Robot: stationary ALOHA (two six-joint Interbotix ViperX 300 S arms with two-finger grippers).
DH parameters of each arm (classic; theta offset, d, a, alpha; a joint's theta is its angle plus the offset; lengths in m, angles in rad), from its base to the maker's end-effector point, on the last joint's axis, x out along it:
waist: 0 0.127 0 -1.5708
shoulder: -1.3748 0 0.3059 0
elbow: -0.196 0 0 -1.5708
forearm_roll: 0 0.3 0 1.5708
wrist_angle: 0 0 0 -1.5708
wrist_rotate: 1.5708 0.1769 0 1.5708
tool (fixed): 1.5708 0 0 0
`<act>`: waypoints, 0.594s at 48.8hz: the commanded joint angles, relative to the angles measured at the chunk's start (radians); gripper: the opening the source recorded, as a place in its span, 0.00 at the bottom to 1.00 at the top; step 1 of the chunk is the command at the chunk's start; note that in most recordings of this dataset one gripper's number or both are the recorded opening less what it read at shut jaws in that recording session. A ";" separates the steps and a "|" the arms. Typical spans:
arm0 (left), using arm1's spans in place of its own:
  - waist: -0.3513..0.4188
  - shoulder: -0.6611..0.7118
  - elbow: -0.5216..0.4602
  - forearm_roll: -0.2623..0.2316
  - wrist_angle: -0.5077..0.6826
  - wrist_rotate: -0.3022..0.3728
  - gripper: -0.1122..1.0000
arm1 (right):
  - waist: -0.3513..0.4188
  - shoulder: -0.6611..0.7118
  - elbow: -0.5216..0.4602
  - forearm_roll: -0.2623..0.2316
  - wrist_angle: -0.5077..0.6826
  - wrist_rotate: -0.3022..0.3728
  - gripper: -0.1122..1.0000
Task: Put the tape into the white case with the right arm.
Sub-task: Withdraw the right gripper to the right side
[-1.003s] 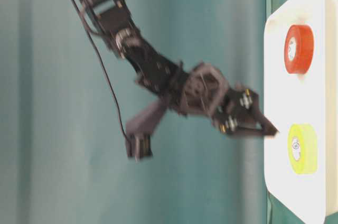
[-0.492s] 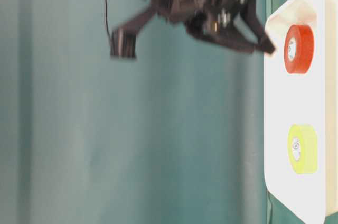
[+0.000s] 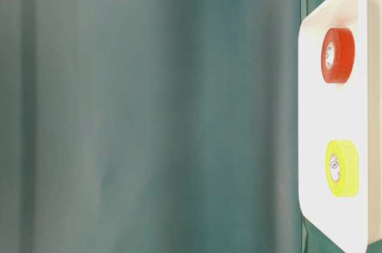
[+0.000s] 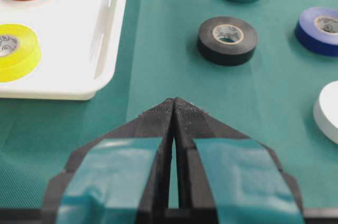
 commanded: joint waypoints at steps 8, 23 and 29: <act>0.002 0.006 -0.012 0.000 -0.006 0.002 0.10 | -0.002 -0.143 0.094 0.002 -0.035 0.032 0.60; 0.002 0.006 -0.012 0.000 -0.006 0.002 0.10 | 0.028 -0.138 0.118 0.000 -0.052 0.034 0.60; 0.002 0.006 -0.012 0.000 -0.005 0.002 0.10 | 0.067 -0.138 0.132 0.000 -0.061 0.037 0.60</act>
